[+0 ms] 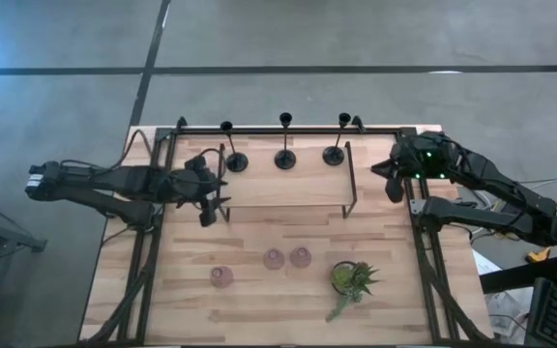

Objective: Pick & Place candle stick holders
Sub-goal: Put the right pink glass candle holder on the shelf

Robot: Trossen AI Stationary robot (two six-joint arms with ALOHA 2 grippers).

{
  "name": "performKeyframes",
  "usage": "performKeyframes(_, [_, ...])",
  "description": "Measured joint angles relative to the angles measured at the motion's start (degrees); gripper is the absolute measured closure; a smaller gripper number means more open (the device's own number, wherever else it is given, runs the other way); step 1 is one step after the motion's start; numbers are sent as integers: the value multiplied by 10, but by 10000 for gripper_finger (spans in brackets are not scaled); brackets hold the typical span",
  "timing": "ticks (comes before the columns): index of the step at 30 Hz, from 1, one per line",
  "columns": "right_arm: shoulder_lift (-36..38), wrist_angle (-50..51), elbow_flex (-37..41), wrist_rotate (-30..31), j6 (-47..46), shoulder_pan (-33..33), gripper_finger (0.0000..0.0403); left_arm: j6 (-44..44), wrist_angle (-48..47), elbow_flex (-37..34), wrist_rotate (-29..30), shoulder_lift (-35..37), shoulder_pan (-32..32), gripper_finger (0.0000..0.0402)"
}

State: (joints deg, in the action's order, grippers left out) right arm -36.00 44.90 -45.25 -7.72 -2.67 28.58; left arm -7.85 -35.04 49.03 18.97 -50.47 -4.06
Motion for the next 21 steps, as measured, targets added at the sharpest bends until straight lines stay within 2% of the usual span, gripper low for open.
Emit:
performKeyframes(5, [14, -53, 0, -2, -28, -94, 376, -6, 37, -8, -67, 35, -23, 193])
performKeyframes(10, [-19, -165, 0, 18, -31, -218, 376, 3, 66, -8, -73, 48, -62, 193])
performKeyframes(16, [-102, -221, -6, 151, -31, -378, 376, 39, 125, -40, -77, 49, -115, 193])
performKeyframes(21, [-190, -226, -36, 253, -67, -479, 376, 47, 169, -80, -76, 51, -123, 193])
